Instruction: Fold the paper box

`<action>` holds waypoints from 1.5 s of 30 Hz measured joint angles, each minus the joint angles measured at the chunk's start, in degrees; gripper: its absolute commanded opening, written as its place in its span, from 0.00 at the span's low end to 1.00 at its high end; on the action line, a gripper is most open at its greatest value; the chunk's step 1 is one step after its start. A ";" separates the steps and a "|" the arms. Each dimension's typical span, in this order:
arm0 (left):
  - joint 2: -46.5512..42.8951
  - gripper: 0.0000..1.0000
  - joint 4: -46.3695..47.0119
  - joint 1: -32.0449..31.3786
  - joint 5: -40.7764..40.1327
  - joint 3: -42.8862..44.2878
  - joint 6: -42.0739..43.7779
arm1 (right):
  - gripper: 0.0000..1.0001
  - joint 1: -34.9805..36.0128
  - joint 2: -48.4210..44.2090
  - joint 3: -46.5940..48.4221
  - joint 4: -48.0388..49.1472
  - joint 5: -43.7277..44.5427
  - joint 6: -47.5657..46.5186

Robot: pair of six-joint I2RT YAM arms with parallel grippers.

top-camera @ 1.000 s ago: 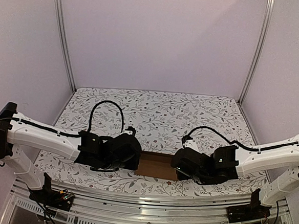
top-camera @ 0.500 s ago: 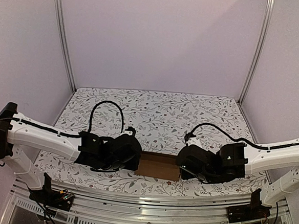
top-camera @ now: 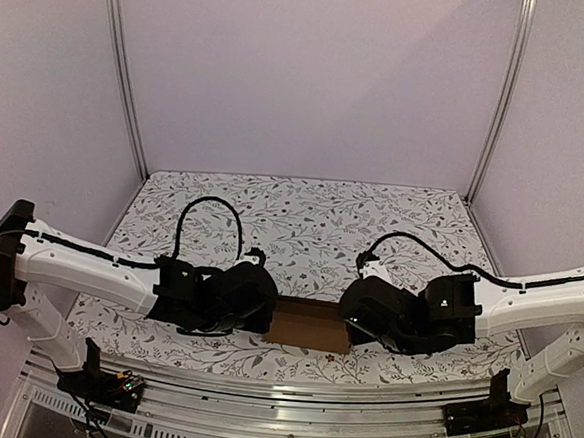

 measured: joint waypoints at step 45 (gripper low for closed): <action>-0.87 0.54 -1.07 -1.62 2.89 0.92 1.25 | 0.00 1.88 7.23 -2.80 5.64 5.22 2.95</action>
